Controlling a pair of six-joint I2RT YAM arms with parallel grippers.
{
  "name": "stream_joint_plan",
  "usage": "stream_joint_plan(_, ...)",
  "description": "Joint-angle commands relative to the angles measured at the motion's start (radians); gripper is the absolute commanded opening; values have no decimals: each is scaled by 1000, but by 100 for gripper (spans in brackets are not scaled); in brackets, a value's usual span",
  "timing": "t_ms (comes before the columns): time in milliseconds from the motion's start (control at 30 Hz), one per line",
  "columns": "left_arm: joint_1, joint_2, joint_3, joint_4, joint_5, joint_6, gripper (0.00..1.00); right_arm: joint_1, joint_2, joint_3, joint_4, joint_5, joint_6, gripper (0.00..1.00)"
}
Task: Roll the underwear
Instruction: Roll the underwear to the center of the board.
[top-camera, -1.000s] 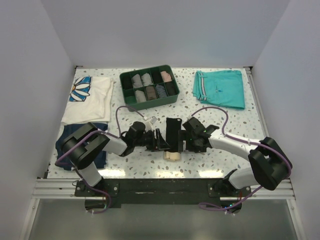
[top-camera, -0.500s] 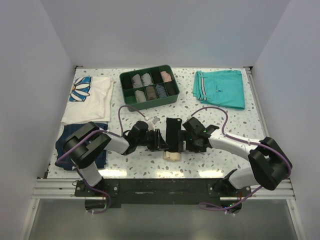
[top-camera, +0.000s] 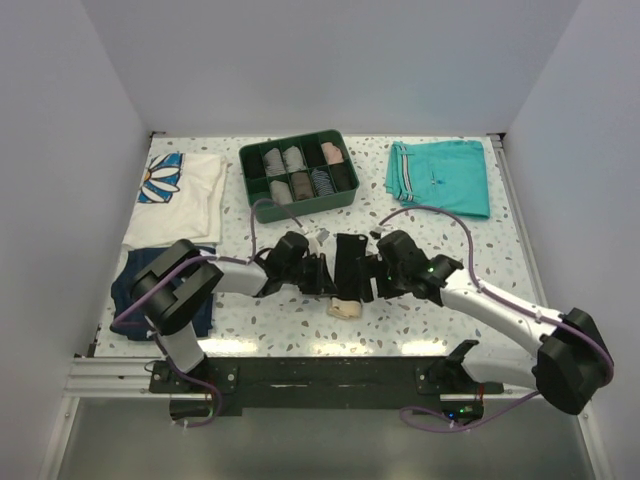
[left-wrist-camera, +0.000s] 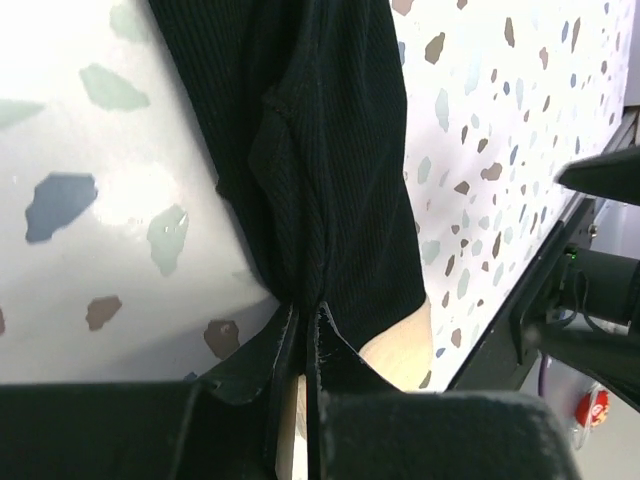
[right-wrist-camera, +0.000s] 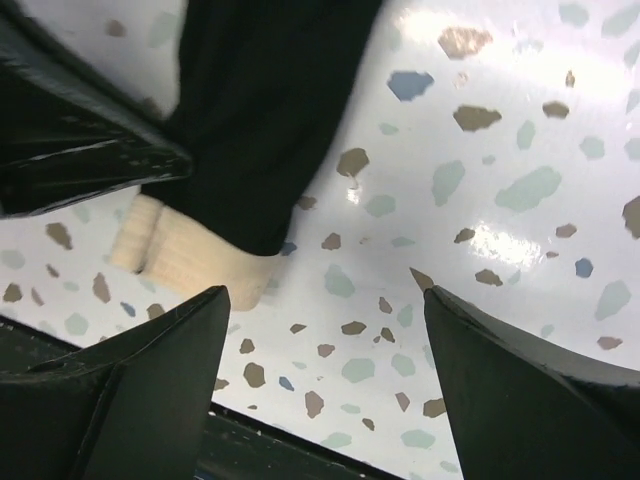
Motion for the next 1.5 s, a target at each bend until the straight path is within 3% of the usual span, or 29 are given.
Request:
stream_joint_plan(0, -3, 57, 50, -198, -71, 126, 0, 28, -40, 82, 29, -54, -165, 81)
stream_joint_plan(333, 31, 112, 99, -301, -50, 182, 0, 207, 179, 188, 4, -31, -311, 75)
stream_joint_plan(833, 123, 158, 126, -403, 8, 289, 0, 345, 308, 259, 59, 43, -372, 74)
stream_joint_plan(1033, 137, 162, 123, -395, 31, 294, 0, 368, 398, 288, 73, 96, -401, 72)
stream_joint_plan(1467, 171, 167, 117, -386, 83, 327, 0, 374, 434, 247, 59, 196, -406, 71)
